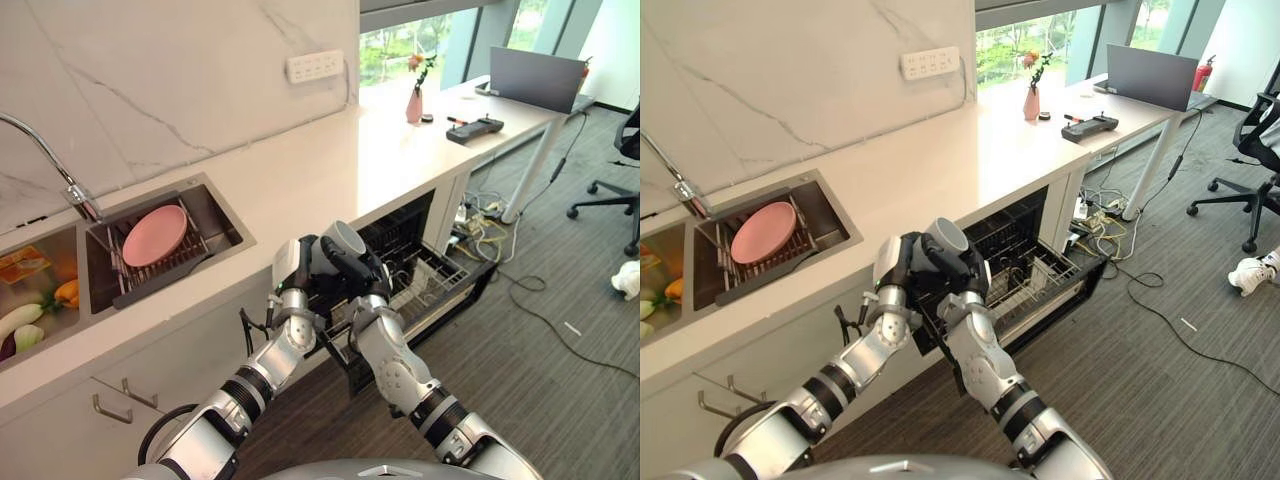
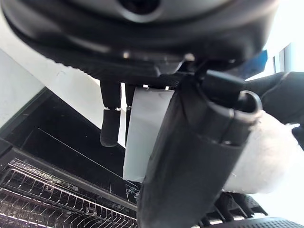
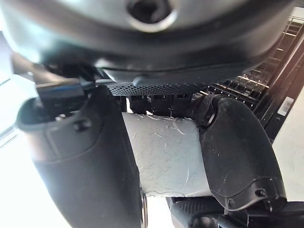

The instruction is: Place the dishes in the dishwasher.

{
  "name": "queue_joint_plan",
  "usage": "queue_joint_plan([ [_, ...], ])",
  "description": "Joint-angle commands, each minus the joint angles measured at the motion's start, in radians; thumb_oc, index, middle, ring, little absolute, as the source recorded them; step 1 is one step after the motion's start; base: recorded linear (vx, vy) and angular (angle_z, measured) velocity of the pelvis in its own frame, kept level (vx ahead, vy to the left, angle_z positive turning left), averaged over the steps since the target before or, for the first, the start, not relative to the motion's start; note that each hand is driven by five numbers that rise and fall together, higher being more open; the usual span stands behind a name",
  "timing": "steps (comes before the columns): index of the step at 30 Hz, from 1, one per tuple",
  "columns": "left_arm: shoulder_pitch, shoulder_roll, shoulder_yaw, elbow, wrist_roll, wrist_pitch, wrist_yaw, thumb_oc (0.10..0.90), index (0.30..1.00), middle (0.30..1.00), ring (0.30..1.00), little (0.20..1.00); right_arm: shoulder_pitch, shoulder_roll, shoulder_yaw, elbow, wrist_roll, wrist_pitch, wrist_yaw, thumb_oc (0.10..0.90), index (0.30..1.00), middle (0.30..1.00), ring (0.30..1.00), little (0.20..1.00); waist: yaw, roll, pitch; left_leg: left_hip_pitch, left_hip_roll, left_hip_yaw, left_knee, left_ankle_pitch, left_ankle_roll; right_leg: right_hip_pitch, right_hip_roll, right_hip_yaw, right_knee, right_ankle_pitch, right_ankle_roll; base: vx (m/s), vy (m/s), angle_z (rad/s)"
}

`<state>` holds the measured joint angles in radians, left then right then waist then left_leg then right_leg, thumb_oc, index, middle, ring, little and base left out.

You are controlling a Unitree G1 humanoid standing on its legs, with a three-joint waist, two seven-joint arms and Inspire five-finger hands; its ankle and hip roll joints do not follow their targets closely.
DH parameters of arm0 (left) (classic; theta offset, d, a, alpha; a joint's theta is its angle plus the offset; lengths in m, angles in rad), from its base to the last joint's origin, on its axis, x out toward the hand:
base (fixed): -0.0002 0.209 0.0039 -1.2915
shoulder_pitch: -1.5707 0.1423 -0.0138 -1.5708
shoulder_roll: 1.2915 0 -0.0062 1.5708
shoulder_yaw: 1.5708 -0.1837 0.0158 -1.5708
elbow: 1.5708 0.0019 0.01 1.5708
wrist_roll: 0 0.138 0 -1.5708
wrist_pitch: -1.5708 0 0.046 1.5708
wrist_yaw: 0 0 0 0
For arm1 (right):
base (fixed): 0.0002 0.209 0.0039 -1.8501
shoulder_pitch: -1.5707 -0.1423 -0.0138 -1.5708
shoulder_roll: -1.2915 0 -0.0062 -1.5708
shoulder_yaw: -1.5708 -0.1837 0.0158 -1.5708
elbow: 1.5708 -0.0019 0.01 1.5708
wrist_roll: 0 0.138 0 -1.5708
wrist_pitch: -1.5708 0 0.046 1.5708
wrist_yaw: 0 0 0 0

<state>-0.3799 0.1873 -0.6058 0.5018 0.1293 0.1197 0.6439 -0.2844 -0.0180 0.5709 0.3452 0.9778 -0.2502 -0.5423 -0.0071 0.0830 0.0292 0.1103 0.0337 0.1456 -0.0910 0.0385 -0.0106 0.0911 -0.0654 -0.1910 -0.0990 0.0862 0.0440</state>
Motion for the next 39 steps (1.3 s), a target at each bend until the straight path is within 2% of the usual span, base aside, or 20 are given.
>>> queue_joint_plan([
  [1,-0.215,-0.029,-0.042,-0.012,0.046,-0.125,0.028,0.4,0.3,0.3,0.3,0.3,-0.137,0.12,-0.062,-0.01,0.03,-0.079,0.063,0.4,0.3,0.3,0.3,0.3,0.018,-0.049,-0.052,0.008,0.02,-0.039,0.004,-0.056,-0.044,0.032,-0.08,0.009,0.012,-0.046,0.097,-0.01,0.0,0.05],
  [4,-0.218,-0.036,-0.048,-0.008,0.032,-0.131,0.014,0.4,0.3,0.3,0.3,0.3,-0.146,0.116,-0.077,-0.028,0.02,-0.091,0.052,0.4,0.3,0.3,0.3,0.3,0.017,-0.047,-0.054,0.007,0.018,-0.04,0.004,-0.055,-0.045,0.031,-0.08,0.005,0.012,-0.047,0.098,-0.01,0.001,0.02],
  [5,-0.218,-0.038,-0.052,-0.007,0.026,-0.134,0.003,0.689,0.733,0.733,0.733,0.733,-0.151,0.113,-0.086,-0.035,0.014,-0.096,0.048,0.4,0.3,0.3,0.3,0.3,0.017,-0.046,-0.055,0.007,0.019,-0.04,0.004,-0.055,-0.044,0.031,-0.081,0.004,0.012,-0.048,0.098,0.0,0.0,0.0],
  [6,-0.219,-0.038,-0.055,-0.011,0.022,-0.136,-0.011,0.8,0.9,0.9,0.9,0.9,-0.158,0.108,-0.101,-0.049,0.004,-0.104,0.04,0.4,0.3,0.3,0.3,0.3,0.016,-0.045,-0.056,0.006,0.019,-0.04,0.004,-0.054,-0.045,0.031,-0.081,0.003,0.012,-0.049,0.099,0.0,0.0,0.0],
  [9,-0.207,-0.037,-0.066,-0.025,0.001,-0.138,-0.056,0.8,0.9,0.9,0.9,0.9,-0.175,0.093,-0.143,-0.079,-0.03,-0.118,0.018,0.4,0.3,0.3,0.3,0.3,0.016,-0.042,-0.056,0.005,0.019,-0.042,0.004,-0.052,-0.045,0.032,-0.081,-0.002,0.012,-0.051,0.099,-0.01,0.007,0.1],
  [13,-0.172,-0.013,-0.066,-0.066,0.024,-0.092,-0.159,0.8,0.9,0.9,0.9,0.9,-0.204,0.056,-0.254,-0.193,-0.168,-0.136,-0.072,0.4,0.3,0.3,0.3,0.3,0.022,-0.038,-0.054,-0.002,0.023,-0.053,0.004,-0.046,-0.047,0.031,-0.078,-0.016,0.012,-0.059,0.099,-0.02,-0.001,0.14],
  [15,-0.167,0.009,-0.061,-0.102,0.053,-0.077,-0.195,0.8,0.9,0.9,0.9,0.9,-0.189,0.029,-0.284,-0.267,-0.281,-0.114,-0.102,0.4,0.3,0.3,0.3,0.3,0.023,-0.035,-0.051,-0.004,0.025,-0.058,0.004,-0.044,-0.047,0.031,-0.077,-0.025,0.012,-0.062,0.099,-0.02,-0.009,0.19],
  [17,-0.143,0.055,-0.016,-0.186,0.079,-0.073,-0.208,0.8,0.9,0.9,0.9,0.9,-0.147,-0.028,-0.31,-0.343,-0.456,-0.076,-0.139,0.4,0.3,0.3,0.3,0.3,0.026,-0.033,-0.05,-0.002,0.031,-0.065,0.004,-0.041,-0.049,0.034,-0.076,-0.035,0.012,-0.071,0.098,0.0,-0.025,0.11],
  [20,-0.085,0.112,0.043,-0.292,0.094,-0.096,-0.228,0.8,0.9,0.9,0.9,0.9,-0.107,-0.098,-0.385,-0.407,-0.682,-0.033,-0.206,0.4,0.3,0.3,0.3,0.3,0.032,-0.03,-0.047,-0.003,0.032,-0.074,0.004,-0.039,-0.049,0.038,-0.075,-0.047,0.012,-0.078,0.097,0.0,-0.019,0.08],
  [22,-0.058,0.12,0.063,-0.311,0.067,-0.107,-0.235,0.8,0.9,0.9,0.9,0.9,-0.093,-0.112,-0.411,-0.432,-0.737,-0.015,-0.217,0.4,0.3,0.3,0.3,0.3,0.031,-0.03,-0.047,-0.002,0.031,-0.077,0.004,-0.038,-0.048,0.041,-0.076,-0.051,0.012,-0.08,0.098,0.01,-0.018,0.18],
  [23,-0.004,0.126,0.095,-0.345,-0.028,-0.13,-0.262,0.8,0.9,0.9,0.9,0.9,-0.078,-0.145,-0.453,-0.458,-0.823,0.022,-0.228,0.4,0.3,0.3,0.3,0.3,0.032,-0.028,-0.046,-0.001,0.031,-0.08,0.004,-0.039,-0.048,0.045,-0.076,-0.055,0.012,-0.084,0.098,0.01,-0.029,0.19],
  [24,0.022,0.132,0.113,-0.366,-0.079,-0.144,-0.282,0.8,0.9,0.9,0.9,0.9,-0.066,-0.165,-0.472,-0.466,-0.858,0.032,-0.228,0.4,0.3,0.3,0.3,0.3,0.033,-0.028,-0.046,-0.001,0.032,-0.08,0.004,-0.039,-0.048,0.046,-0.076,-0.057,0.012,-0.084,0.098,0.01,-0.026,0.1],
  [27,0.082,0.161,0.144,-0.427,-0.169,-0.177,-0.353,0.8,0.9,0.9,0.9,0.9,-0.035,-0.199,-0.508,-0.49,-0.903,0.047,-0.208,0.4,0.3,0.3,0.3,0.3,0.032,-0.026,-0.045,-0.001,0.032,-0.081,0.004,-0.039,-0.048,0.048,-0.078,-0.06,0.012,-0.085,0.099,0.0,0.0,0.0],
  [28,0.154,0.185,0.167,-0.469,-0.326,-0.206,-0.415,0.8,0.9,0.9,0.9,0.9,0.003,-0.228,-0.536,-0.499,-0.911,0.064,-0.164,0.4,0.3,0.3,0.3,0.3,0.03,-0.023,-0.04,-0.003,0.031,-0.081,0.004,-0.038,-0.048,0.046,-0.08,-0.061,0.012,-0.084,0.1,0.0,0.0,0.0],
  [29,0.213,0.196,0.182,-0.493,-0.435,-0.206,-0.457,0.8,0.9,0.9,0.9,0.9,0.028,-0.241,-0.549,-0.497,-0.907,0.076,-0.137,0.4,0.3,0.3,0.3,0.3,0.029,-0.021,-0.041,-0.003,0.03,-0.078,0.004,-0.038,-0.047,0.046,-0.08,-0.062,0.012,-0.083,0.101,0.0,0.0,0.0],
  [31,0.312,0.216,0.192,-0.525,-0.613,-0.184,-0.542,0.8,0.9,0.9,0.9,0.9,0.084,-0.267,-0.576,-0.488,-0.902,0.098,-0.076,0.4,0.3,0.3,0.3,0.3,0.025,-0.019,-0.036,-0.004,0.03,-0.074,0.004,-0.038,-0.047,0.045,-0.081,-0.061,0.012,-0.081,0.102,0.0,0.0,0.0],
  [34,0.471,0.276,0.225,-0.57,-0.797,-0.129,-0.698,0.8,0.9,0.9,0.9,0.9,0.174,-0.296,-0.621,-0.454,-0.895,0.109,0.024,0.4,0.3,0.3,0.3,0.3,0.019,-0.018,-0.03,-0.007,0.032,-0.065,0.004,-0.04,-0.047,0.041,-0.08,-0.056,0.012,-0.079,0.102,0.0,0.0,0.0],
  [36,0.565,0.298,0.235,-0.535,-0.894,-0.071,-0.778,0.8,0.9,0.9,0.9,0.9,0.231,-0.295,-0.635,-0.384,-0.842,0.114,0.092,0.4,0.3,0.3,0.3,0.3,0.017,-0.019,-0.022,-0.003,0.035,-0.058,0.004,-0.043,-0.047,0.044,-0.078,-0.052,0.012,-0.08,0.103,0.0,0.0,0.0],
  [39,0.666,0.339,0.261,-0.48,-0.963,-0.03,-0.819,0.8,0.9,0.9,0.9,0.9,0.262,-0.302,-0.613,-0.301,-0.79,0.127,0.173,0.4,0.3,0.3,0.3,0.3,0.02,-0.021,-0.021,-0.01,0.036,-0.059,0.004,-0.038,-0.047,0.035,-0.079,-0.048,0.012,-0.073,0.103,-0.01,-0.005,-0.02],
])
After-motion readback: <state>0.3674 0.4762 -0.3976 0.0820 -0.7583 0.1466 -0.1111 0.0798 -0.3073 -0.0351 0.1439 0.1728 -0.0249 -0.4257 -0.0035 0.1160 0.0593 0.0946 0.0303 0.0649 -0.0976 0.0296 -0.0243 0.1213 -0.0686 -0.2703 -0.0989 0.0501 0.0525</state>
